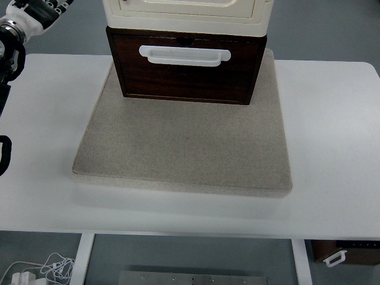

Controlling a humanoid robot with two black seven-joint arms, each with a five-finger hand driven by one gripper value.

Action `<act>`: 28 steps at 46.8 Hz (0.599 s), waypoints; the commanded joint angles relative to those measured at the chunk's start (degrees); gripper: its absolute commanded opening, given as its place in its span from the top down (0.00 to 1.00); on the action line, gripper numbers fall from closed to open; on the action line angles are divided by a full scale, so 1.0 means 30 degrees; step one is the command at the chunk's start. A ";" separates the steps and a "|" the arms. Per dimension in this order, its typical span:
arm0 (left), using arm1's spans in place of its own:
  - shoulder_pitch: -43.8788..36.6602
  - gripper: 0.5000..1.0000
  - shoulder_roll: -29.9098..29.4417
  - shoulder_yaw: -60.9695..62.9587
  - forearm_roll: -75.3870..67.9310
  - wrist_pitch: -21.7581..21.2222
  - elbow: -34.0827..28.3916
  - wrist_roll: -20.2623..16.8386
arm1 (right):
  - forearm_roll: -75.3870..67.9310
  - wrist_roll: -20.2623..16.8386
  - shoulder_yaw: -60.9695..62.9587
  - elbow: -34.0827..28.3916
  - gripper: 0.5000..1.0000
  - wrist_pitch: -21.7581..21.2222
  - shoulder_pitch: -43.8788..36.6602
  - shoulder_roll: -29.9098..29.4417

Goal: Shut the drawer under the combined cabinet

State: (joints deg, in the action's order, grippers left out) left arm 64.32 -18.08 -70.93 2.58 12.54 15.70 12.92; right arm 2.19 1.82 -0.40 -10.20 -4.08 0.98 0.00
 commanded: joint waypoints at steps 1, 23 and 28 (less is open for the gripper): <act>-0.0288 0.01 0.0371 0.0001 0.0077 0.0476 0.0012 -0.0059 | -0.0027 -0.0020 0.0015 0.0000 0.10 0.0011 0.0025 0.0000; -0.0845 0.01 0.1192 0.0001 0.0487 0.1678 -0.0017 -0.0968 | -0.0027 -0.0020 0.0074 0.0000 0.10 0.0011 0.0054 0.0000; -0.0845 0.01 0.1426 0.0001 0.0487 0.1591 -0.0017 -0.1026 | -0.0027 -0.0020 0.0074 0.0000 0.10 0.0011 0.0054 0.0000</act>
State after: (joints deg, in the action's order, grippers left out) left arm 61.79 -14.24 -70.93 4.04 17.59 15.64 9.93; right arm 2.09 1.76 -0.17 -10.20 -4.04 1.14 0.00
